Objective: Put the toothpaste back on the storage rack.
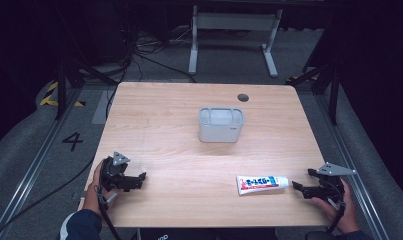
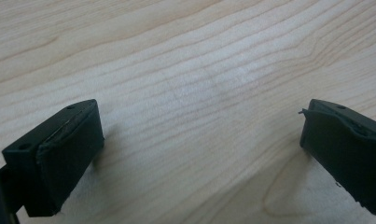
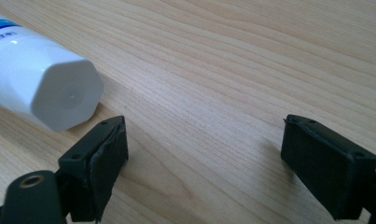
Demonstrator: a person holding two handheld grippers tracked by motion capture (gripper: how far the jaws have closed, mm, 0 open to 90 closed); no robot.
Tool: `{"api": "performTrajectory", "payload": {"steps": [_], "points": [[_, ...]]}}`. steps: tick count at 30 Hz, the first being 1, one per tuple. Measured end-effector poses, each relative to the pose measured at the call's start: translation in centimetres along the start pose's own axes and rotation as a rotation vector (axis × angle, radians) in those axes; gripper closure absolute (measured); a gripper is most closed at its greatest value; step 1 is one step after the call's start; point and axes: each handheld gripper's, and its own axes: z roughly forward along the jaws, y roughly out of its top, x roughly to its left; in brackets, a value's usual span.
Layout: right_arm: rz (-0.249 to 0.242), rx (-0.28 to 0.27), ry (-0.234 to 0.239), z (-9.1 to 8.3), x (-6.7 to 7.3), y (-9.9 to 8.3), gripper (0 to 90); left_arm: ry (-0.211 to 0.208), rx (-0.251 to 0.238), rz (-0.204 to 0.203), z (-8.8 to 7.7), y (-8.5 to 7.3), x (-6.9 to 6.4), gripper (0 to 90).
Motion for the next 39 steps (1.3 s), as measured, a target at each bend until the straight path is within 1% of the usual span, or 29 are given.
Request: {"api": "performTrajectory", "payload": {"steps": [3,6,7,9,11,13,14,15,17,18,19,22,23,25,29,31,32,36,39], "points": [[0.000,0.000,0.000,0.0,0.0,0.0,15.3,-0.020,0.001,0.007,0.1,0.1,0.1,0.0],[-0.001,-0.002,-0.002,0.0,0.0,0.0,15.4,-0.021,0.000,0.014,0.1,0.1,0.2,0.0],[0.000,-0.001,0.001,0.0,0.0,0.0,15.5,-0.031,0.003,0.016,0.1,0.1,0.2,0.0],[0.000,0.000,0.000,0.0,0.0,0.0,15.6,-0.027,0.005,0.035,0.0,0.0,0.3,0.1],[0.000,-0.001,0.000,0.0,0.0,0.0,15.6,-0.036,-0.007,0.034,0.0,-0.1,0.3,0.4],[0.001,-0.002,0.001,0.0,0.0,0.0,15.7,-0.046,-0.007,0.050,-0.1,-0.2,0.3,0.8],[0.001,-0.002,0.001,0.0,0.0,0.0,15.7,-0.046,-0.007,0.050,-0.1,-0.2,0.3,0.9],[0.004,-0.002,0.004,-0.1,0.0,0.0,15.7,-0.044,-0.003,0.060,-0.1,-0.1,0.3,0.9],[0.000,-0.001,0.005,-0.1,-0.1,0.0,15.8,-0.041,-0.006,0.056,-0.1,-0.2,0.2,0.9],[0.000,-0.001,0.005,-0.1,-0.1,0.0,15.8,-0.049,-0.004,0.052,-0.1,-0.2,0.2,0.9],[-0.002,0.000,0.006,-0.1,-0.1,-0.1,15.8,-0.063,-0.007,0.073,-0.2,-0.3,0.2,0.9],[-0.006,0.006,0.006,-0.2,-0.1,0.0,17.4,-0.070,-0.007,0.075,-0.2,-0.3,0.2,0.5],[-0.017,0.004,0.003,-0.3,0.0,-0.1,18.8,-0.071,-0.007,0.075,-0.2,-0.3,0.2,0.6],[-0.025,0.000,-0.002,-0.5,0.0,-0.1,24.0,-0.073,-0.003,0.075,-0.2,-0.3,0.2,0.5],[-0.049,0.005,0.003,-0.8,0.2,0.0,24.5,-0.071,-0.009,0.070,-0.2,-0.3,0.1,0.6],[-0.066,-0.008,0.006,-1.2,0.3,0.2,24.4,-0.072,-0.007,0.070,-0.2,-0.3,0.1,0.6],[-0.072,-0.014,0.004,-1.5,0.4,0.3,24.5,-0.071,-0.004,0.076,-0.2,-0.3,0.2,0.6],[-0.113,-0.016,0.017,-2.6,0.7,1.1,25.3,-0.072,-0.004,0.076,-0.2,-0.3,0.2,0.6],[-0.139,-0.022,0.039,-3.4,1.0,2.0,25.3,-0.074,-0.004,0.074,-0.2,-0.4,0.2,0.6]]}}
